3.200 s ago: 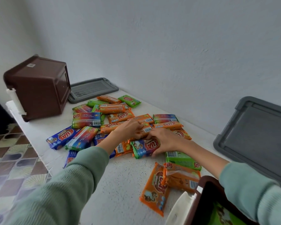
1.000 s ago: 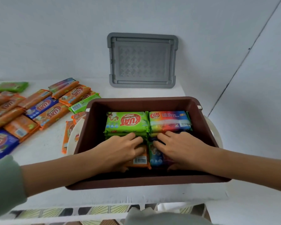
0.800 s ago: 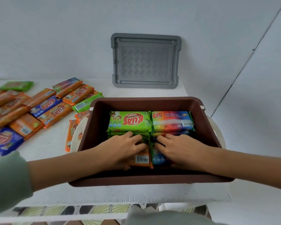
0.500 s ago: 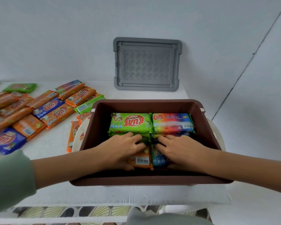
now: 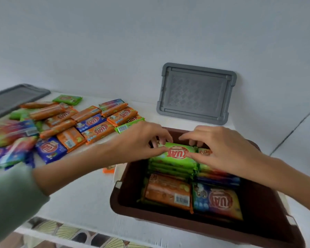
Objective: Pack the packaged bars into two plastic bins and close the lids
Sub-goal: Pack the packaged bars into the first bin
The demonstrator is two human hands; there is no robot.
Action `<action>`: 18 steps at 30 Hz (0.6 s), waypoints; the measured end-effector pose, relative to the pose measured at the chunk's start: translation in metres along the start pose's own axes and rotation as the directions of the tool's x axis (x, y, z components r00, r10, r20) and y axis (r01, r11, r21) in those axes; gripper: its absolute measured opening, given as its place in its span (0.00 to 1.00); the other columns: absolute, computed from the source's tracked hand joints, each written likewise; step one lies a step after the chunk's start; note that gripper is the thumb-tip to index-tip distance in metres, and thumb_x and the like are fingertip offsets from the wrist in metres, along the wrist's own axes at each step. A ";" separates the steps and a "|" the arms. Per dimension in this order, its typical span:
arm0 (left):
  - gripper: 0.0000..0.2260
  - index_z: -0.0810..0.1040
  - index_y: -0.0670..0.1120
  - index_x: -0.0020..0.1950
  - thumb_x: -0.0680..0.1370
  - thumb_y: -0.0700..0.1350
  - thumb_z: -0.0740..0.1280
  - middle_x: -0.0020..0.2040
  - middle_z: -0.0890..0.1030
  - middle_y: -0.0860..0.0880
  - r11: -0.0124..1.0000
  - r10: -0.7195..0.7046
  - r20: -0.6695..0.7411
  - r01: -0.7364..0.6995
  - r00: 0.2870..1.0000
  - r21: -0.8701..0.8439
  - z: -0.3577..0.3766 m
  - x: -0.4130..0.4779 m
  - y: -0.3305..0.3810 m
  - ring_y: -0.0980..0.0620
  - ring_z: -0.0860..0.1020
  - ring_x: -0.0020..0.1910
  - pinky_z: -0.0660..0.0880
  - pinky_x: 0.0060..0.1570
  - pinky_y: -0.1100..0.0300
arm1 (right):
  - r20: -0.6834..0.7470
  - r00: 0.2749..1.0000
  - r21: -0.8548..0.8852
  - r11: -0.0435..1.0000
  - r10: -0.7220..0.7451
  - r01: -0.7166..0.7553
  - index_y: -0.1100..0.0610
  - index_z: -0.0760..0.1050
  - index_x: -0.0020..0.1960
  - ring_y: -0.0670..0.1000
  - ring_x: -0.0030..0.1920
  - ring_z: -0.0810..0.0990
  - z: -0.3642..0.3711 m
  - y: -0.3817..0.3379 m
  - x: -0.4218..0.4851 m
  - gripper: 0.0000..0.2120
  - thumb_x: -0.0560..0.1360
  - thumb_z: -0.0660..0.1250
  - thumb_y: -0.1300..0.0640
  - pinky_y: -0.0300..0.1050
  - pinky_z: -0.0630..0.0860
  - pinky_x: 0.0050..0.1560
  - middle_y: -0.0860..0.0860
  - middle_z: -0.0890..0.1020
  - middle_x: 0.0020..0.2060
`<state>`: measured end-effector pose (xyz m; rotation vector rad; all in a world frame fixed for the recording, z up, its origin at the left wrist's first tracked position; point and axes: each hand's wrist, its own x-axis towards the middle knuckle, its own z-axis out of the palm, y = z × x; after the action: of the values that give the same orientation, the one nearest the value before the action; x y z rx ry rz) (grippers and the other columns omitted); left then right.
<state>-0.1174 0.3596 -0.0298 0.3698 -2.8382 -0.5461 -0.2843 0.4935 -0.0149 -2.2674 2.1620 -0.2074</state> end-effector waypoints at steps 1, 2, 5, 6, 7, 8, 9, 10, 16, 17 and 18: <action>0.09 0.81 0.48 0.54 0.74 0.46 0.69 0.44 0.80 0.55 0.999 -0.033 -0.053 0.033 0.998 -0.010 -0.011 -0.001 -0.007 0.59 0.80 0.41 0.77 0.42 0.69 | -0.034 0.999 0.019 1.000 -0.011 0.012 0.41 0.69 0.66 0.40 0.49 0.75 -0.004 -0.001 0.011 0.21 0.74 0.64 0.44 0.35 0.70 0.42 0.40 0.77 0.52; 0.08 0.81 0.48 0.53 0.74 0.45 0.69 0.43 0.80 0.55 0.997 -0.075 -0.099 0.074 0.992 -0.014 -0.021 -0.001 -0.016 0.59 0.80 0.41 0.77 0.42 0.70 | -0.059 0.998 0.043 0.999 -0.025 0.027 0.42 0.69 0.67 0.41 0.49 0.75 -0.006 -0.002 0.023 0.21 0.74 0.65 0.45 0.35 0.71 0.44 0.41 0.77 0.52; 0.08 0.81 0.48 0.52 0.74 0.45 0.70 0.43 0.81 0.55 0.982 -0.184 -0.220 0.188 0.958 -0.005 -0.049 -0.002 -0.051 0.60 0.80 0.41 0.75 0.43 0.72 | -0.115 0.991 0.118 0.990 -0.068 0.082 0.44 0.70 0.67 0.42 0.50 0.76 -0.011 -0.006 0.064 0.23 0.73 0.67 0.47 0.41 0.74 0.50 0.44 0.78 0.54; 0.09 0.81 0.48 0.53 0.74 0.45 0.70 0.44 0.81 0.54 0.976 -0.211 -0.248 0.219 0.945 0.005 -0.057 -0.002 -0.065 0.59 0.80 0.42 0.75 0.43 0.72 | -0.128 0.988 0.132 0.986 -0.083 0.100 0.45 0.70 0.67 0.43 0.50 0.76 -0.011 -0.008 0.079 0.23 0.73 0.68 0.47 0.43 0.75 0.52 0.45 0.78 0.54; 0.09 0.80 0.48 0.54 0.74 0.46 0.70 0.46 0.81 0.53 0.968 -0.239 -0.264 0.252 0.934 0.014 -0.065 -0.001 -0.080 0.58 0.80 0.43 0.75 0.44 0.70 | -0.140 0.985 0.143 0.983 -0.097 0.117 0.45 0.70 0.67 0.44 0.50 0.76 -0.011 -0.009 0.095 0.23 0.72 0.68 0.47 0.45 0.75 0.53 0.46 0.78 0.55; 0.10 0.80 0.48 0.55 0.74 0.46 0.70 0.47 0.81 0.51 0.957 -0.271 -0.270 0.288 0.924 0.024 -0.071 0.000 -0.096 0.56 0.81 0.44 0.76 0.46 0.66 | -0.150 0.983 0.149 0.980 -0.107 0.130 0.45 0.70 0.67 0.44 0.50 0.75 -0.009 -0.011 0.111 0.23 0.73 0.68 0.47 0.46 0.75 0.53 0.47 0.78 0.55; 0.11 0.79 0.48 0.55 0.74 0.47 0.69 0.49 0.81 0.50 0.944 -0.307 -0.276 0.329 0.911 0.034 -0.076 0.001 -0.112 0.55 0.80 0.46 0.77 0.48 0.62 | -0.157 0.980 0.149 0.979 -0.119 0.143 0.45 0.70 0.67 0.44 0.50 0.75 -0.007 -0.012 0.128 0.23 0.73 0.68 0.47 0.46 0.75 0.53 0.47 0.78 0.55; 0.11 0.79 0.48 0.56 0.74 0.47 0.69 0.50 0.81 0.49 0.927 -0.349 -0.281 0.374 0.894 0.038 -0.079 0.003 -0.129 0.53 0.80 0.47 0.78 0.50 0.58 | -0.156 0.979 0.146 0.977 -0.131 0.154 0.46 0.69 0.67 0.44 0.51 0.74 -0.004 -0.014 0.145 0.23 0.73 0.68 0.47 0.47 0.75 0.54 0.47 0.77 0.56; 0.16 0.75 0.44 0.63 0.76 0.47 0.67 0.59 0.78 0.44 0.792 -0.602 -0.204 0.609 0.772 -0.034 -0.070 0.021 -0.214 0.48 0.77 0.56 0.73 0.58 0.55 | -0.044 0.984 0.144 0.973 -0.175 0.179 0.50 0.67 0.69 0.51 0.58 0.74 0.040 -0.017 0.247 0.25 0.74 0.67 0.49 0.43 0.70 0.52 0.53 0.75 0.60; 0.18 0.73 0.44 0.64 0.76 0.48 0.66 0.60 0.77 0.43 0.769 -0.635 -0.173 0.637 0.753 -0.052 -0.064 0.025 -0.227 0.47 0.76 0.58 0.71 0.58 0.56 | -0.020 0.984 0.140 0.974 -0.178 0.179 0.50 0.67 0.70 0.52 0.58 0.74 0.051 -0.015 0.263 0.25 0.74 0.67 0.50 0.42 0.69 0.51 0.53 0.75 0.60; 0.19 0.72 0.44 0.66 0.77 0.49 0.66 0.61 0.77 0.43 0.748 -0.663 -0.149 0.660 0.734 -0.072 -0.057 0.029 -0.239 0.46 0.75 0.59 0.70 0.58 0.56 | 0.014 0.983 0.143 0.974 -0.182 0.178 0.51 0.67 0.70 0.52 0.59 0.74 0.064 -0.012 0.276 0.25 0.74 0.67 0.49 0.42 0.68 0.50 0.54 0.75 0.60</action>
<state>-0.0810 0.1174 -0.0661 1.3896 -2.4700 -0.6145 -0.2542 0.2134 -0.0507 -2.3693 1.8636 -0.3178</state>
